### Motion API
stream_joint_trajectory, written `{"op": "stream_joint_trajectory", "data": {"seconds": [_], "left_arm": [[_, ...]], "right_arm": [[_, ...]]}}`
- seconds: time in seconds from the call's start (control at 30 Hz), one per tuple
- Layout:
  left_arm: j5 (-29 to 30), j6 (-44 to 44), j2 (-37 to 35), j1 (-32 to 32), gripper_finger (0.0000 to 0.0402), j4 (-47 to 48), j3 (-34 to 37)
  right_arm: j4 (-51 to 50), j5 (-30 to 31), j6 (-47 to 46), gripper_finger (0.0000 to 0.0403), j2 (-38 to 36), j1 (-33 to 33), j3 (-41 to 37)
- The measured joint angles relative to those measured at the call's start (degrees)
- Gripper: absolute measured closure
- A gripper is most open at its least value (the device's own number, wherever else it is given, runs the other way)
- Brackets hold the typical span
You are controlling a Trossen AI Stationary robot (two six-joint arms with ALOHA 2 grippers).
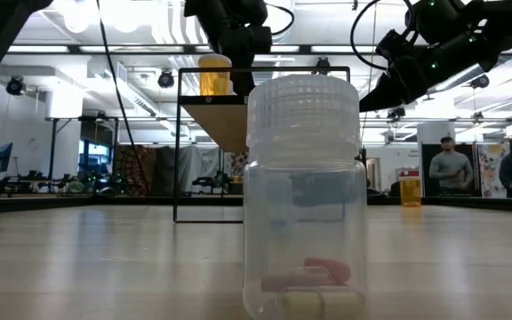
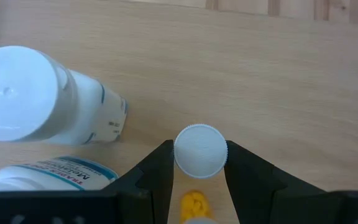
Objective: Pick and place medicine bottles onto shelf by color
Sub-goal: Put the top small orange pill bottle aligned with the other small orange pill bottle on the shelf
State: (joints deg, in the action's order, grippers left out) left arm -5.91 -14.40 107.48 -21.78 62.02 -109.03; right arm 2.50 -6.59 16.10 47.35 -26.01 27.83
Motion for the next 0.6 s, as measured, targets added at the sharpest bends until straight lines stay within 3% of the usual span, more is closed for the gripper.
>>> {"op": "stream_joint_trajectory", "data": {"seconds": [0.27, 0.6], "left_arm": [[0.04, -0.97, -0.02, 0.0, 0.0281, -0.07, 0.0], [0.39, -1.0, -0.02, 0.02, 0.0234, -0.09, 0.07]], "right_arm": [[-0.01, 0.0, -0.01, 0.0394, 0.0, 0.01, 0.0], [-0.04, 0.0, 0.07, 0.0394, 0.0, 0.01, 0.0]]}}
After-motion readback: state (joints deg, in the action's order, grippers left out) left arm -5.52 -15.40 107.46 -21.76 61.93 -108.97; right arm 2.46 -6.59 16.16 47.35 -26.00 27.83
